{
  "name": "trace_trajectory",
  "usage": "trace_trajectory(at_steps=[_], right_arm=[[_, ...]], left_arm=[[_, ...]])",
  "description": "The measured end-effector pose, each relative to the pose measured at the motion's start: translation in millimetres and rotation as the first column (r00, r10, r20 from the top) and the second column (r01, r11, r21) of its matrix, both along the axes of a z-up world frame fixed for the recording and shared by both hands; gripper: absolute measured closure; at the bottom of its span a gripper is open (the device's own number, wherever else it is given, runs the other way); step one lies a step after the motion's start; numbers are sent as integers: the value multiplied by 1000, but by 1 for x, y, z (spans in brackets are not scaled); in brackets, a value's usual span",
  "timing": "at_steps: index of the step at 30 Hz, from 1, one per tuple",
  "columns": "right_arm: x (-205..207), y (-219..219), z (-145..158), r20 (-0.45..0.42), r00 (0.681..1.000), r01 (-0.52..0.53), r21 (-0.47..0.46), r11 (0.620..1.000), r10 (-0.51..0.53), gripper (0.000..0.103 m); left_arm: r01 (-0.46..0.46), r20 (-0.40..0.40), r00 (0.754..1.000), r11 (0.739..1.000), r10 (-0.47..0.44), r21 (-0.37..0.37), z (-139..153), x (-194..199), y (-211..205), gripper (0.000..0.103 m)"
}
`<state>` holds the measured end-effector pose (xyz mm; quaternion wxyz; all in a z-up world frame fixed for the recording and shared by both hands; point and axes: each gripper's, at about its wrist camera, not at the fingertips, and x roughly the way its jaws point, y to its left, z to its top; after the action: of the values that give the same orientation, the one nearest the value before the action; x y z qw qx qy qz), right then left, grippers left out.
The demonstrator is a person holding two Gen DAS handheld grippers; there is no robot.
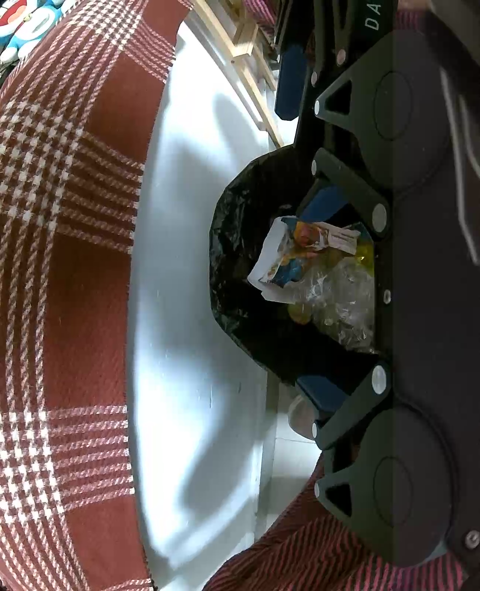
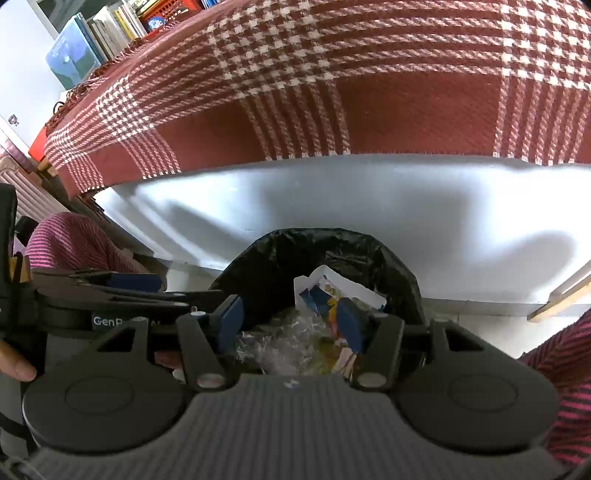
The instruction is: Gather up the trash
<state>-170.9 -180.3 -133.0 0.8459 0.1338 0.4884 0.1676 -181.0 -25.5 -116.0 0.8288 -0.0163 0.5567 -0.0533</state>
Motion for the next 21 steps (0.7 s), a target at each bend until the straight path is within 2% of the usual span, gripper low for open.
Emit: trace_trajectory(at_steps=[21], right_arm=[[-1,0,-1,-3,1000,0,1,1000,0,31]], left_arm=[[7,-2,1000,1000,-7,-3,-2,0,0,13]])
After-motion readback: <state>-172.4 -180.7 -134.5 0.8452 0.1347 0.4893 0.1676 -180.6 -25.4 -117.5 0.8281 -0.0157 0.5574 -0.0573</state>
